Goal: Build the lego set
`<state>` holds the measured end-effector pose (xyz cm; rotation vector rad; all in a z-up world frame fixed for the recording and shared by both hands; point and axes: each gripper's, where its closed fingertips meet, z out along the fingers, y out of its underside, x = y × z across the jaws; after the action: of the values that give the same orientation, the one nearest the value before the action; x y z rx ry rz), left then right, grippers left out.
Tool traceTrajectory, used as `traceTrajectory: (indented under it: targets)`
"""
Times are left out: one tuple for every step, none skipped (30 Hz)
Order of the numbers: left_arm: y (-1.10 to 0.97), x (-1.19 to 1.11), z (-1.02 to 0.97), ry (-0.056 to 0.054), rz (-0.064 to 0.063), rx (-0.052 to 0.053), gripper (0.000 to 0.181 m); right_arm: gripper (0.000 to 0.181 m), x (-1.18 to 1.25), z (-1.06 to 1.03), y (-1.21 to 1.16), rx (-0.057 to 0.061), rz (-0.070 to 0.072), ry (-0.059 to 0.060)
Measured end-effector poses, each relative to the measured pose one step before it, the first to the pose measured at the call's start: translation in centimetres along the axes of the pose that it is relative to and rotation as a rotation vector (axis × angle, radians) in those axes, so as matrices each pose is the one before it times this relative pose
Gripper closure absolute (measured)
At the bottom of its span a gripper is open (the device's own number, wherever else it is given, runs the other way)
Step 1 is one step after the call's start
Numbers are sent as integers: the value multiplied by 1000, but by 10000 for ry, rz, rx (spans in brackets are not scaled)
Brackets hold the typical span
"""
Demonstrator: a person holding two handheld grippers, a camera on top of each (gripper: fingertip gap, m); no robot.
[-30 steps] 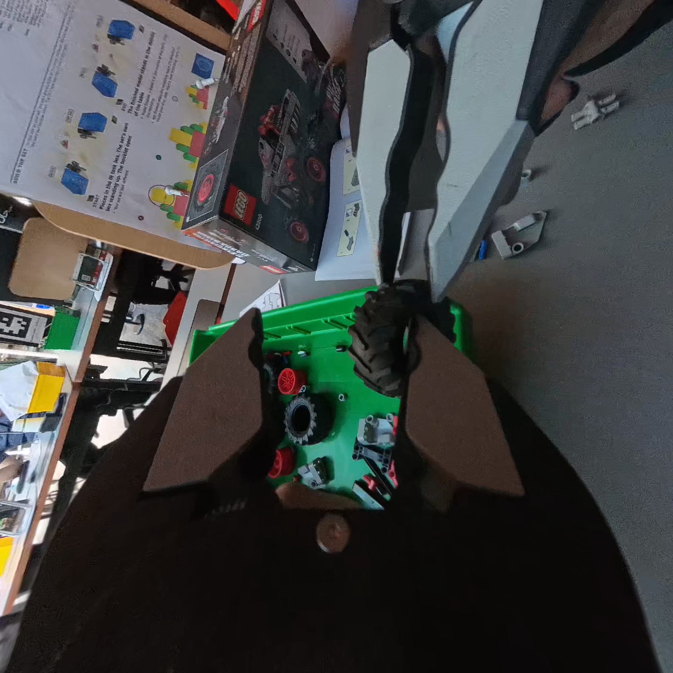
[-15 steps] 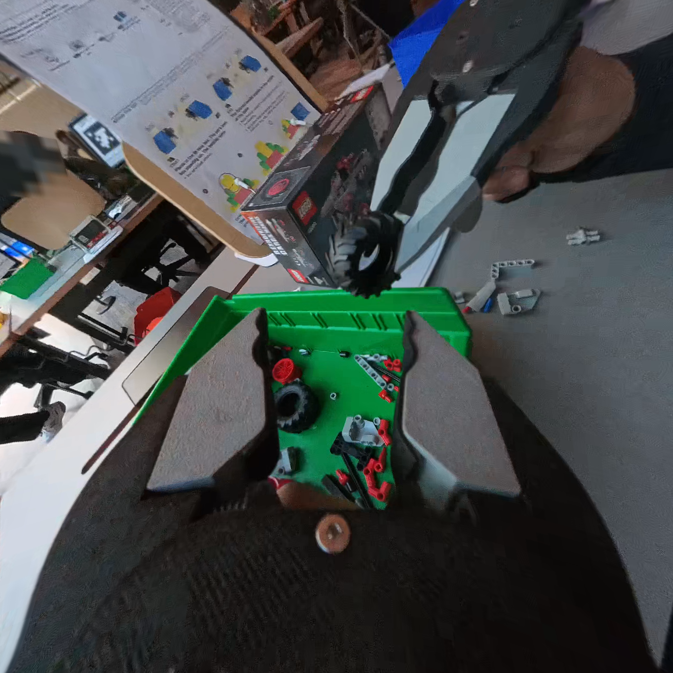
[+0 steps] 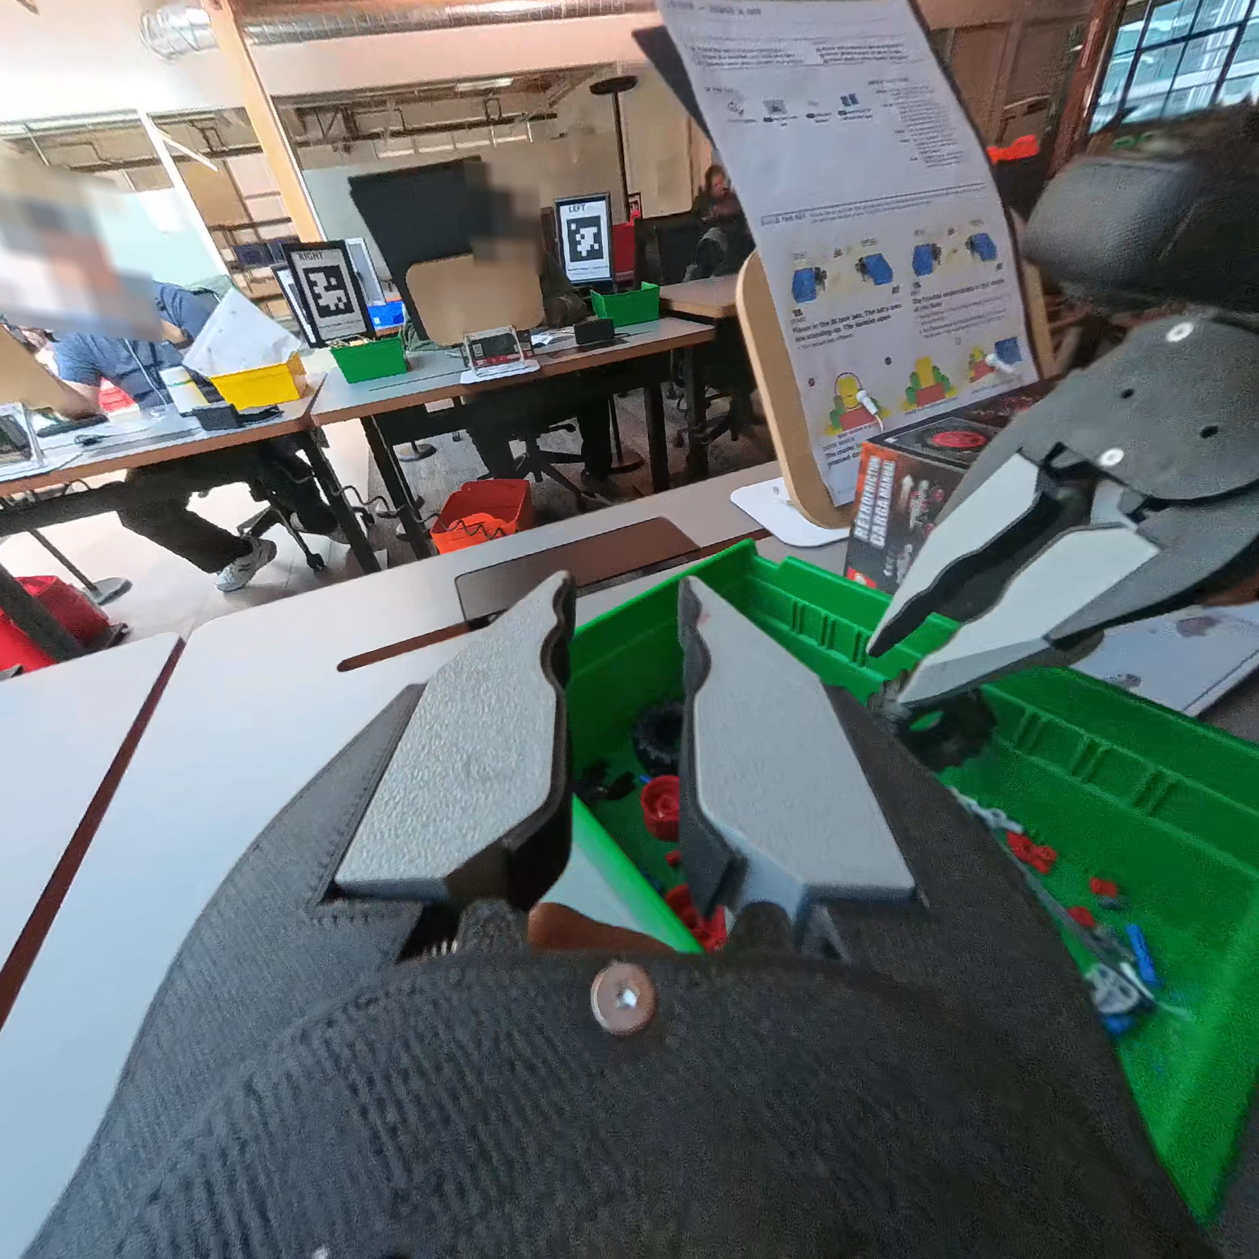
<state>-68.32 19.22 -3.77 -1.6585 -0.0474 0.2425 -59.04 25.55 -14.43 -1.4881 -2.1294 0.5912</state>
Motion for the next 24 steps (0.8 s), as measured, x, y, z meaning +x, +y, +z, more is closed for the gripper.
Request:
traceTrajectory:
  targets:
    - [739,-457,-4,-68,106,-109,154,157,132,3,224,-323,-235,-11]
    - [750,-325,9,-64,41,-100,153,150,53,-131,208,-278,-151,-122]
    - [811,-224,40,-45,-56,-141,153,146,-45,-273,167,-182,-110,-221]
    - [761,-134,45,11,-87,-151,152,145,-42,-374,165,-116,-73,-218]
    - [596,-167,47,-6,-108,-79,152,145,18,-473,185,-56,-45,-171]
    - [455,-160,48,18,-200,-44,151,146,-43,-468,183,12,-6,-205]
    - [412,-112,77,57,-356,-53,151,146,-247,-402,195,14,63,-335]
    - [396,199,103,239,-365,-104,149,146,-393,-303,199,2,108,-419]
    - [294,442,129,352,-247,-123,146,145,-414,-225,141,35,51,-405]
    - [131,287,110,208,-125,-49,143,145,-262,-160,62,75,-16,-282]
    - [106,160,77,79,-15,-30,141,145,-48,-104,-54,142,-26,-145]
    - [142,154,31,40,36,-42,140,145,16,12,-103,197,7,-123]
    - [172,162,44,46,23,-36,139,147,11,137,-44,156,37,-158]
    - [149,147,40,52,0,-42,138,147,88,228,35,85,21,-123]
    - [54,112,24,49,-15,-14,137,146,164,264,65,64,-15,-63]
    - [-10,74,22,31,14,29,137,146,119,285,95,48,-10,-77]
    - [6,-19,24,-17,36,16,137,146,41,265,178,1,30,-105]
    - [41,-86,37,-65,39,2,137,146,20,151,257,-49,53,-86]
    - [96,-104,59,-64,29,-20,137,146,13,-1,255,-32,48,-39]
    - [119,-38,58,-33,0,-47,137,146,-14,-145,247,21,49,-1]
    - [53,24,52,5,-16,-10,137,146,-71,-259,288,32,75,-11]
    - [-7,69,45,11,-16,32,137,146,-157,-352,348,23,97,-24]
    - [18,47,23,5,1,15,137,146,-232,-446,343,61,96,-23]
    - [27,21,33,-7,22,-18,137,146,-275,-541,323,111,97,-19]
